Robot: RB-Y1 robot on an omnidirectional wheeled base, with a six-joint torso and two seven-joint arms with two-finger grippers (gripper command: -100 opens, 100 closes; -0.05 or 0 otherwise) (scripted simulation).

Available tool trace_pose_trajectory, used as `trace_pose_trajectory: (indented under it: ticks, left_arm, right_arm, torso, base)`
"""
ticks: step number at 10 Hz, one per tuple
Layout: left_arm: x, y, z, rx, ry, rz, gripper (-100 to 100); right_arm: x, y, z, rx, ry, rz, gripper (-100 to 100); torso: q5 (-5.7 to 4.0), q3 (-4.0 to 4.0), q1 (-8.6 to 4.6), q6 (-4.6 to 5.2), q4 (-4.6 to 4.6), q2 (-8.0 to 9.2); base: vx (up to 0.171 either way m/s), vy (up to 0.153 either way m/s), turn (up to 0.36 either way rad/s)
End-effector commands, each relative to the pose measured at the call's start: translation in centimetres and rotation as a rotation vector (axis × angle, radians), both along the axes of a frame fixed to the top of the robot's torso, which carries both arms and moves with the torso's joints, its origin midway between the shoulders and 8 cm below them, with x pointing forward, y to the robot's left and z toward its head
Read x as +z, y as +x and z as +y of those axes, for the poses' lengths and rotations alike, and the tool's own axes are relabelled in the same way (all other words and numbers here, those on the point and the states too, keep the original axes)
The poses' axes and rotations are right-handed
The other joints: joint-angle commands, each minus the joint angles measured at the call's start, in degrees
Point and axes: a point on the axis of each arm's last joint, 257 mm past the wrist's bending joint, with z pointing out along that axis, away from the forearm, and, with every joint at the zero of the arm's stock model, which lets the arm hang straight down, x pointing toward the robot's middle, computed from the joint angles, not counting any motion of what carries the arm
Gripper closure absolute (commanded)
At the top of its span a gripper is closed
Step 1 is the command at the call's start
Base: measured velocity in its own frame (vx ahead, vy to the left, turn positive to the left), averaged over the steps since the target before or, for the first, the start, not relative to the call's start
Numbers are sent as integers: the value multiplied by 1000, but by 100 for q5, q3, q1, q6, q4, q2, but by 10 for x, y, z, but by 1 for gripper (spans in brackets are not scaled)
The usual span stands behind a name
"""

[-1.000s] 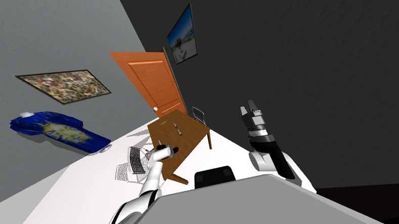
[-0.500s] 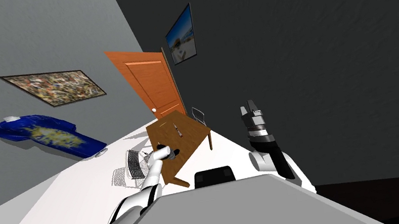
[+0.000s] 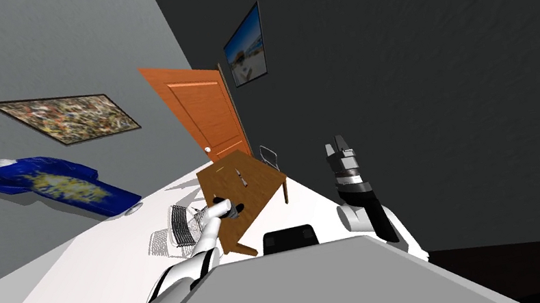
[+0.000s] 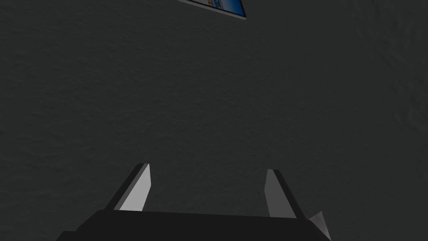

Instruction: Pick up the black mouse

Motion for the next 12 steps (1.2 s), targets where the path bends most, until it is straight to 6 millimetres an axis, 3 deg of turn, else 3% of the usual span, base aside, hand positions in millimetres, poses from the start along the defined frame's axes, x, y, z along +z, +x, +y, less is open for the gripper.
trace_pose_trajectory:
  ticks: [1,4,5,9,10,11,12]
  left_arm:
    - [-7,-3,-2,-1,1,-3,-100]
    - [-12,-5,-4,-2,1,-2,-100]
    - [-13,-5,-4,-3,2,-4,100]
    - [-13,-4,-4,-2,2,-6,100]
    - [-13,-4,-4,-2,2,-6,0]
    - [-7,-3,-2,-1,1,-3,100]
    - [-3,0,0,0,1,-2,100]
  right_arm:
    - [0,0,0,0,0,0,0]
    - [0,0,0,0,0,0,0]
    - [0,0,0,0,0,0,0]
    - [0,0,0,0,0,0,0]
    - [0,0,0,0,0,0,0]
    - [0,0,0,0,0,0,0]
    - [0,0,0,0,0,0,0]
  torso:
    - [0,0,0,0,0,0]
    - [0,-4,-1,1,-1,-6]
    - [-1,0,-4,1,0,1]
    - [-2,2,-5,3,0,6]
    - [-2,2,-5,3,0,6]
    - [-2,2,-5,3,0,6]
    - [-4,7,-11,4,2,16]
  base:
    - [48,21,8]
    - [35,12,4]
    - [0,0,0]
    - [0,0,0]
    - [0,0,0]
    - [-32,-16,-14]
    - [-62,-22,-13]
